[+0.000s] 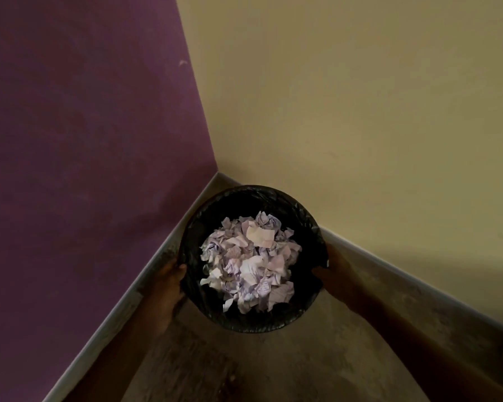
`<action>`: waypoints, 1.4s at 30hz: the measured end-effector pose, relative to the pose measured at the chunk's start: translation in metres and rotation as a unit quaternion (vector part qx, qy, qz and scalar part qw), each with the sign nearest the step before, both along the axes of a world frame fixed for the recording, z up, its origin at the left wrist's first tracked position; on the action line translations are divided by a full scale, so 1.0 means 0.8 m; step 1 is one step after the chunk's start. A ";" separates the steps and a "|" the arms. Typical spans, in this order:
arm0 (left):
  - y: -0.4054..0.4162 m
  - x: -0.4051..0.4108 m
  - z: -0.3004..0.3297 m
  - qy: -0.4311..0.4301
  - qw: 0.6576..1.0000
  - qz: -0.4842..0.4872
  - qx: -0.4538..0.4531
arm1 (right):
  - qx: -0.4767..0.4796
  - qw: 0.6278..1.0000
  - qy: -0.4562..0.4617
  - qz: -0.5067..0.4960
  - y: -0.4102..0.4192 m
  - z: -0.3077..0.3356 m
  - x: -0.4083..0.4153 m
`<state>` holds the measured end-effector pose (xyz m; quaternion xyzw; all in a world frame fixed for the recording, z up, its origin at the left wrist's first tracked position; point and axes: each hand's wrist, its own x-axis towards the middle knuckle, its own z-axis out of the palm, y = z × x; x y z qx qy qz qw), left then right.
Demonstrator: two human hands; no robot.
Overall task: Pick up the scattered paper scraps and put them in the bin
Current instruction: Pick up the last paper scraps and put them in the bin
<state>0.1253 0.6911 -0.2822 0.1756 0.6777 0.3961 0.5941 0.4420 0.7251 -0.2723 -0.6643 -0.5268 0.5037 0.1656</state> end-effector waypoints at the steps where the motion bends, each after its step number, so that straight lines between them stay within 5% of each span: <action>1: 0.014 -0.008 -0.002 0.011 1.000 -0.004 0.001 | -0.008 1.000 -0.008 0.024 0.019 -0.004 -0.005; 18: 0.178 -0.110 -0.159 0.083 0.996 0.019 -0.033 | 0.016 0.982 -0.120 0.142 0.269 -0.156 -0.090; 30: 0.191 -0.091 -0.177 0.090 0.995 0.032 0.004 | 0.010 0.965 -0.163 0.203 0.315 -0.173 -0.090; 42: 0.191 -0.065 -0.171 0.296 0.951 -0.054 -0.073 | -0.015 0.953 -0.233 0.192 0.302 -0.128 -0.078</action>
